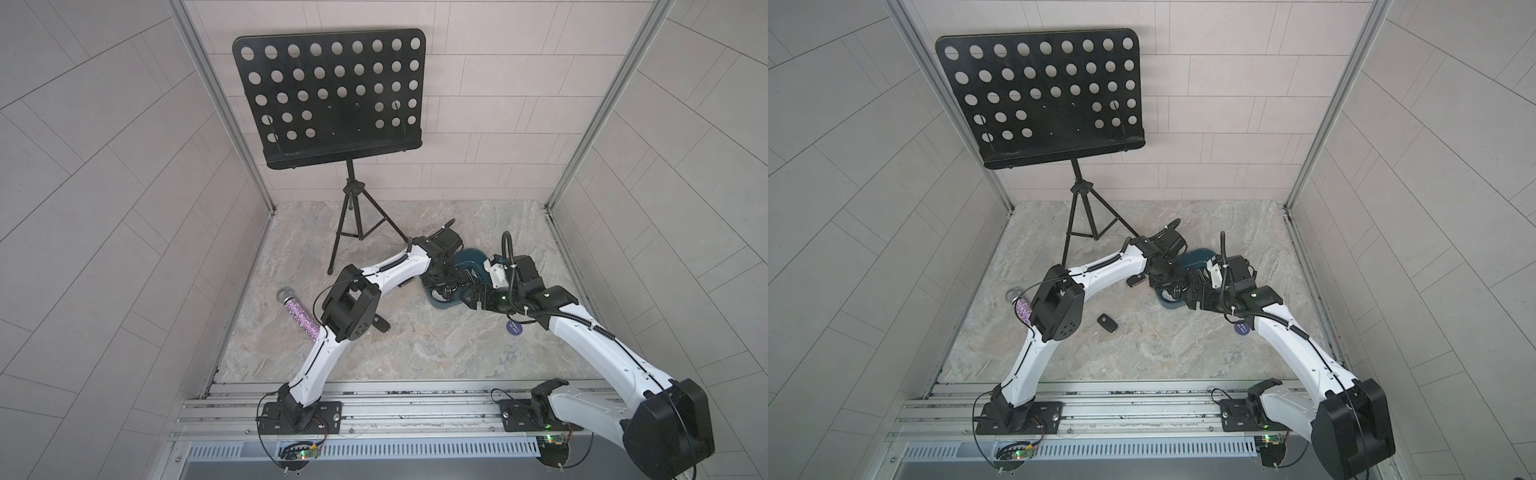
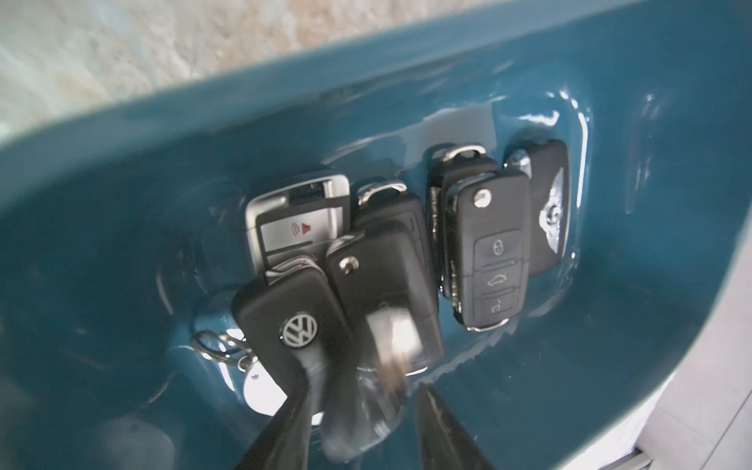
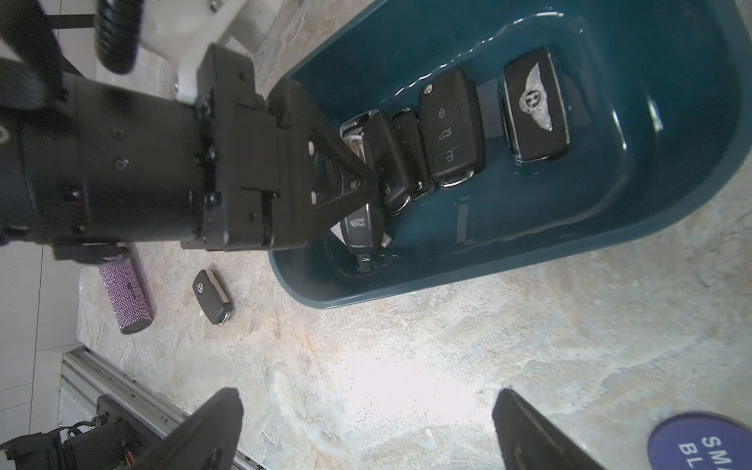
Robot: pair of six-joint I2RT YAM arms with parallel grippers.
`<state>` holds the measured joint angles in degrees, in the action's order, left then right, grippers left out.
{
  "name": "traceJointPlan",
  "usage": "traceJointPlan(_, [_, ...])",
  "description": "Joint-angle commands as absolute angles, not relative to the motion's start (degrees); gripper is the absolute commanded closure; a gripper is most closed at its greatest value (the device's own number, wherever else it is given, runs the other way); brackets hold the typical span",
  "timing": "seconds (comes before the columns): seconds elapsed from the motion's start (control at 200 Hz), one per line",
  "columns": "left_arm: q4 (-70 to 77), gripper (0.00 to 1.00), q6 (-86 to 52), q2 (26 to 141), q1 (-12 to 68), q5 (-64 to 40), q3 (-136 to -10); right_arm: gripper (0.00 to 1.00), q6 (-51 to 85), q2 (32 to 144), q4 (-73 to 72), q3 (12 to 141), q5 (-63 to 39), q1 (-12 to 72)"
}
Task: Place the car key into the storage box
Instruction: Place the car key in the storage box.
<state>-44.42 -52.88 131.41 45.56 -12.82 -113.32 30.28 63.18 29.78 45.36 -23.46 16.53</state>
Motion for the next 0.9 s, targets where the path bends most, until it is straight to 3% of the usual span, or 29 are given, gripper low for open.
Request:
traceJointPlan(0.0, [-45.95, 0.44, -51.99, 131.22, 46.06, -11.47, -115.57, 0.00, 30.93, 62.02, 29.31, 45.16, -22.43, 16.25])
traceJointPlan(0.505, [-46.96, 0.37, -47.15, 121.56, 44.96, -6.87, -113.96, 0.00, 29.98, 60.89, 28.72, 47.66, -23.91, 16.24])
traceJointPlan(0.896, [-40.77, 0.25, -47.04, 101.59, 36.40, -8.12, -89.03, 0.00, 28.74, 65.91, 26.39, 51.44, -22.09, 24.68])
